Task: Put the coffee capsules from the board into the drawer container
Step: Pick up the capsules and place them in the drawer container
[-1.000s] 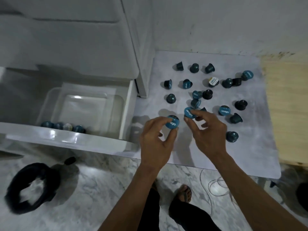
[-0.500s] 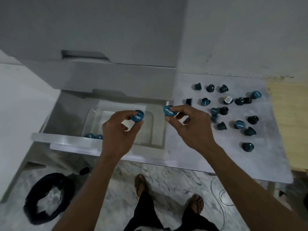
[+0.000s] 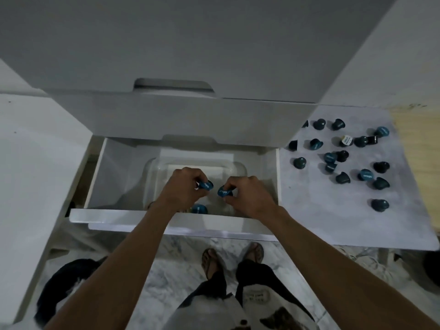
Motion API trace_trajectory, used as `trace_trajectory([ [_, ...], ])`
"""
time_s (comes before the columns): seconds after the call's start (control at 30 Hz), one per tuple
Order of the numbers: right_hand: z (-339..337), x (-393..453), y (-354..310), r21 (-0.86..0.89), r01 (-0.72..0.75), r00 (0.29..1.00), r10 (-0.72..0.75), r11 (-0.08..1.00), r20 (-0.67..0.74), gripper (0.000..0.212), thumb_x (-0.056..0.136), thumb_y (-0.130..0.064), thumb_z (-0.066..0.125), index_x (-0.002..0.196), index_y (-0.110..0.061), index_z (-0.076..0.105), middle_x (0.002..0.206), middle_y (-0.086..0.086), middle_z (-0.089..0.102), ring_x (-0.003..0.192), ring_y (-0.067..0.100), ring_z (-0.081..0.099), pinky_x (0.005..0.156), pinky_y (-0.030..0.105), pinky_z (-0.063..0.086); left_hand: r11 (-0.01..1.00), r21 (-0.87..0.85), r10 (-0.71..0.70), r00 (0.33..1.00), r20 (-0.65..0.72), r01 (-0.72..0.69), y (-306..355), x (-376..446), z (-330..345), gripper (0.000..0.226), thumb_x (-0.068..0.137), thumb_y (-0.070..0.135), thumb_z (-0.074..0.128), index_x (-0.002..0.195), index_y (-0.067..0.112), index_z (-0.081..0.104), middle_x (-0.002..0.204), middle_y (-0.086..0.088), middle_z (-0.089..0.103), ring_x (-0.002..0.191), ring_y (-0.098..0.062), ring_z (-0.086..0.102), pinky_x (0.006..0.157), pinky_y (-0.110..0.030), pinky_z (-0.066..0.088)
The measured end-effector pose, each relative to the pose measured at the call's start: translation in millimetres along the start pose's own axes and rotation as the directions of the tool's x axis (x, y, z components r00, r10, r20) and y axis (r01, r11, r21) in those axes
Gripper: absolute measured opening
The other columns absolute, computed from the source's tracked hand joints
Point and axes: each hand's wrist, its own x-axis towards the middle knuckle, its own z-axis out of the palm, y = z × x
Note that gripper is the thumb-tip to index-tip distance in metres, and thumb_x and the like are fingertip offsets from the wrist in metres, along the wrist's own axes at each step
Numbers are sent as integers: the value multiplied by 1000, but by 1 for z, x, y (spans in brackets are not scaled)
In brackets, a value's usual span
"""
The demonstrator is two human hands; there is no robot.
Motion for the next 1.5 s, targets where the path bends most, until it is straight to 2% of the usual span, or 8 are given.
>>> trace_trajectory([
  [0.17,5,14,-1,-149,42,993,-24,988,119,19,83,-25,69,102,-24,67,99,1,71,87,20,64,67,28,46,999,22,-35,990,135,32,-7,12,8,19,70,9,82,84,13,70,86,-1,69,75,-16,63,72,-30,56],
  [0.47,10,29,0,-293,72,984,-19,953,178,16,84,-21,65,99,-24,61,100,4,67,90,25,62,66,30,39,995,78,-75,974,213,60,-15,22,16,18,69,7,83,77,15,68,81,2,66,75,-12,62,59,-11,41],
  [0.7,5,28,4,-219,3,980,40,976,193,29,80,-29,75,106,-24,64,107,6,66,91,23,62,69,29,43,996,36,-91,961,262,85,-11,23,15,22,66,7,85,83,8,70,87,-4,68,79,-18,65,63,-20,49],
  [0.83,3,31,5,-178,-14,983,46,984,175,33,85,-31,69,117,-26,59,115,6,65,95,24,62,69,29,44,998,-3,-59,958,281,62,-8,23,16,21,69,14,85,82,11,69,85,-2,68,78,-17,65,68,-22,53],
  [0.93,4,30,5,-202,-13,976,56,979,209,36,89,-30,64,125,-27,58,118,7,64,98,26,62,75,31,48,999,20,-48,950,308,44,-7,24,18,26,74,16,81,95,15,66,90,-3,68,81,-16,64,72,-23,52],
  [1.07,6,26,3,-240,8,969,52,971,242,24,90,-26,60,113,-28,66,106,8,67,89,25,64,71,32,49,994,114,-38,933,359,-3,-6,25,20,29,81,13,73,109,17,69,98,-1,68,88,-15,63,78,-22,48],
  [1.27,8,20,2,-236,24,951,51,972,306,20,87,-23,61,106,-28,69,100,6,67,81,22,60,64,30,41,980,194,-38,904,425,-50,-6,23,24,21,83,14,69,102,21,73,103,-2,70,85,-13,59,72,-20,42],
  [1.5,14,20,1,-212,21,938,55,977,343,22,86,-23,63,106,-30,70,99,4,68,86,22,63,64,30,44,974,210,-16,901,433,-84,-10,23,25,25,84,14,68,107,21,71,107,-2,70,87,-11,58,74,-21,43],
])
